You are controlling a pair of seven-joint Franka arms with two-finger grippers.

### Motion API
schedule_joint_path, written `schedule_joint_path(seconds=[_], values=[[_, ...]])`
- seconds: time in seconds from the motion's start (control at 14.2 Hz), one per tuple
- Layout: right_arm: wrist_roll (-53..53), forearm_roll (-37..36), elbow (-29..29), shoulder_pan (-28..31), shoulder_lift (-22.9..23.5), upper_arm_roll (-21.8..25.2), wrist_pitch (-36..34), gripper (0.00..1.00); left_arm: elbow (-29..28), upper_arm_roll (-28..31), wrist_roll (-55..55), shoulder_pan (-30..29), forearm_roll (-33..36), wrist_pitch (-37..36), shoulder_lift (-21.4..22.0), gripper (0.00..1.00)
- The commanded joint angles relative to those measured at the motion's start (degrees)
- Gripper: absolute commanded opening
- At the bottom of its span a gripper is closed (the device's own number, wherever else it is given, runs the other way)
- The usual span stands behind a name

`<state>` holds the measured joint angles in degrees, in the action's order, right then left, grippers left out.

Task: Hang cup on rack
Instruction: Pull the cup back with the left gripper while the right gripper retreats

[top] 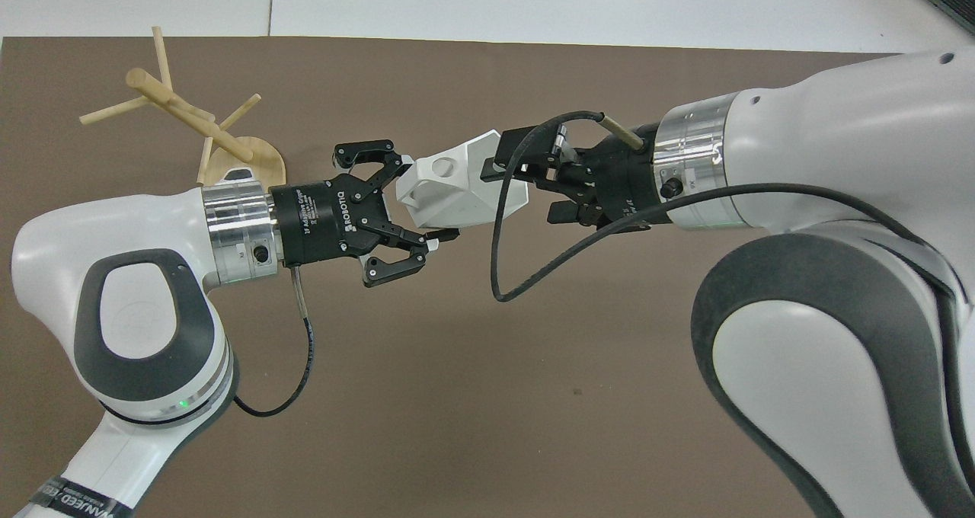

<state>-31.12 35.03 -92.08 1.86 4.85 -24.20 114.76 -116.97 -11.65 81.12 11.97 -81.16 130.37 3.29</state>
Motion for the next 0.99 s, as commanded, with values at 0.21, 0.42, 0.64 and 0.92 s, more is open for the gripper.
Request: schedule_joint_path(seconds=[0.21, 0.42, 0.64, 0.92], values=[[0.5, 0.5, -1.6, 0.6, -1.5, -0.1, 0.9, 1.00, -4.4, 0.2, 5.4, -6.2, 3.3, -0.8, 3.9, 0.00], [5.5, 0.2, -1.6, 1.1, -1.5, 0.0, 0.9, 1.00, -5.2, 0.1, 12.8, -7.6, 7.4, 4.2, 3.8, 0.00], [11.5, -2.2, -1.7, 1.6, -1.4, 0.3, 0.6, 1.00, -8.3, 0.0, 16.9, -6.6, 7.5, 13.6, 4.0, 0.00], [20.7, -7.9, -1.7, 3.1, -1.4, 0.4, -0.1, 1.00, -9.8, -0.1, 19.4, -6.5, 7.5, 19.9, 3.4, 0.00]])
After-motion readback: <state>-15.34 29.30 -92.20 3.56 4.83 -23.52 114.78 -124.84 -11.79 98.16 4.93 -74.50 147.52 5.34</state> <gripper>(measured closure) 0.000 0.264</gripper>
